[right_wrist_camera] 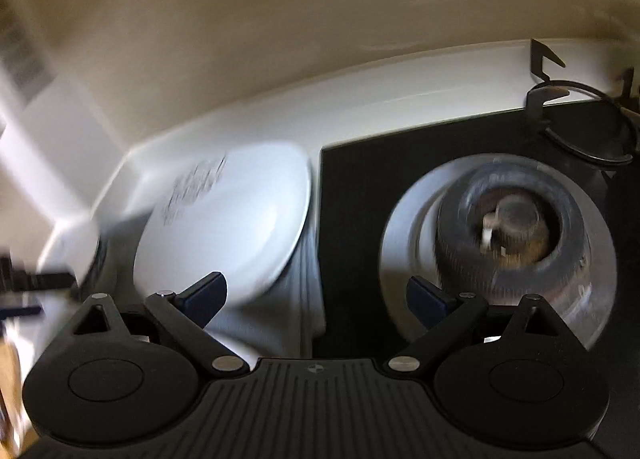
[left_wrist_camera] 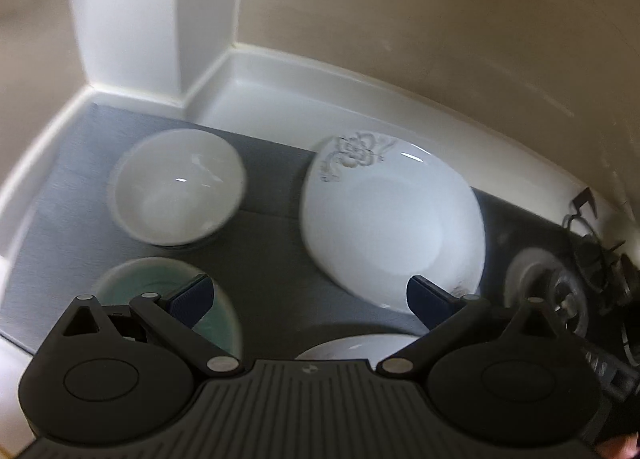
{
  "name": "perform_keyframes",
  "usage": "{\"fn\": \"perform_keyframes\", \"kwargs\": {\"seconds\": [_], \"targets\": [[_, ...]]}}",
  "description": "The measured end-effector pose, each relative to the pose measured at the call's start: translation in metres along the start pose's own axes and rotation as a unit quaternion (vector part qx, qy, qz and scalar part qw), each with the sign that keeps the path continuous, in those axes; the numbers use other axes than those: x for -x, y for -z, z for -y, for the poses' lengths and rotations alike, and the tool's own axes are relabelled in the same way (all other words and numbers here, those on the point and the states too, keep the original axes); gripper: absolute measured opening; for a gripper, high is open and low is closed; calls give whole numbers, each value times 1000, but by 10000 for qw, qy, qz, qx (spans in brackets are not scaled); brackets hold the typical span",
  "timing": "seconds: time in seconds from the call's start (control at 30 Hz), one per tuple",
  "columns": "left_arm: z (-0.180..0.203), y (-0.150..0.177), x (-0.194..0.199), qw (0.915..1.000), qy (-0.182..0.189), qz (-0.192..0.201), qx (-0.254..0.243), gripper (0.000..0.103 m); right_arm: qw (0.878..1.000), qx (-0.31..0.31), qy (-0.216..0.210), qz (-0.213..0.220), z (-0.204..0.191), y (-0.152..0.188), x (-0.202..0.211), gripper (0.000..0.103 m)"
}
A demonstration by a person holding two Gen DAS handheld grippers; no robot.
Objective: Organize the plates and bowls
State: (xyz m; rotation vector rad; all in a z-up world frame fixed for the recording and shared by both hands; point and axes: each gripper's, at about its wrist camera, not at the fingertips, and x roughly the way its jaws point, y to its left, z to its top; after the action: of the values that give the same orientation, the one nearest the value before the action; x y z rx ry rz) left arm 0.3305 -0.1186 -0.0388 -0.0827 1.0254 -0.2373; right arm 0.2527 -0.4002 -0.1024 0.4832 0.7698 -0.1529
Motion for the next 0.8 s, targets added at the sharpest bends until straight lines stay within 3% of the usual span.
{"fn": "perform_keyframes", "kwargs": {"seconds": [0.3,0.33,0.43,0.8], "targets": [[12,-22,-53,9992,78,-288,269,103,9997,-227,-81,26,5,-37,-50,97],[13,-24,-57,9991,69,-293,283,103,9998,-185,-106,36,4,-39,-55,95],[16,-30,-71,9990,70,-303,310,103,9999,21,-121,9,-3,-44,-72,75],[16,-46,-108,9988,-53,-358,320,100,9994,209,-167,-210,-2,-55,-111,51]]}}
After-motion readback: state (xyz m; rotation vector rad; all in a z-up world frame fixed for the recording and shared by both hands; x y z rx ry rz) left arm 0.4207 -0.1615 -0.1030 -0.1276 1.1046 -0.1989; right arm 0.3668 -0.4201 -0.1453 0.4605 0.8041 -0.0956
